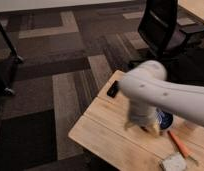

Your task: Move the arm in a circular motion

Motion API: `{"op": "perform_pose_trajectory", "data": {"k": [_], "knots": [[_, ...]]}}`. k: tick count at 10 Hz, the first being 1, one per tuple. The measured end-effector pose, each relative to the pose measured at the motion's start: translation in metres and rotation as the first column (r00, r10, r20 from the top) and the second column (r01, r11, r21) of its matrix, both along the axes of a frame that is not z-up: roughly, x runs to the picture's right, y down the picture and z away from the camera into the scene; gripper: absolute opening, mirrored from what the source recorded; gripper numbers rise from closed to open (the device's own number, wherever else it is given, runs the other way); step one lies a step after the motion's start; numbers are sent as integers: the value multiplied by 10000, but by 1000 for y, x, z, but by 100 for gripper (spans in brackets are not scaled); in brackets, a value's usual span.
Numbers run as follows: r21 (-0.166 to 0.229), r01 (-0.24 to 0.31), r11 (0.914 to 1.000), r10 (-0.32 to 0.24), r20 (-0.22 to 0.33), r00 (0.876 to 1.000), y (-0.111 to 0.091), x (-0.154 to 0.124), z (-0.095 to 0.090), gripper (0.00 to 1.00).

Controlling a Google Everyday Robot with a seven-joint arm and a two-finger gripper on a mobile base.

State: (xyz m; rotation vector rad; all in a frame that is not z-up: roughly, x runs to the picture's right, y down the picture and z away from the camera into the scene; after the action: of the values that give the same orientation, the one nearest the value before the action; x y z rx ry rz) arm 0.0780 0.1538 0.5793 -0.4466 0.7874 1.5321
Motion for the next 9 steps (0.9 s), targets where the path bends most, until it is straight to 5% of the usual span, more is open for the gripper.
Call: {"op": "perform_pose_trajectory", "data": {"k": [1, 2, 3, 4, 6, 7, 9], "knots": [[-66, 910, 9958, -897, 1135, 9895, -12, -47, 16, 65], [57, 1960, 9806, -1919, 2319, 9536, -29, -93, 35, 65], [387, 2903, 9562, -2876, 3105, 9060, -53, -123, 58, 65], [853, 3817, 9203, -3850, 3704, 8453, -90, -142, 94, 65], [1100, 4186, 9015, -4267, 3886, 8167, -123, -137, 126, 65], [1184, 4161, 9016, -4279, 3856, 8174, -151, -119, 151, 65], [1225, 3640, 9233, -3833, 3523, 8538, -181, -78, 178, 65]]}}
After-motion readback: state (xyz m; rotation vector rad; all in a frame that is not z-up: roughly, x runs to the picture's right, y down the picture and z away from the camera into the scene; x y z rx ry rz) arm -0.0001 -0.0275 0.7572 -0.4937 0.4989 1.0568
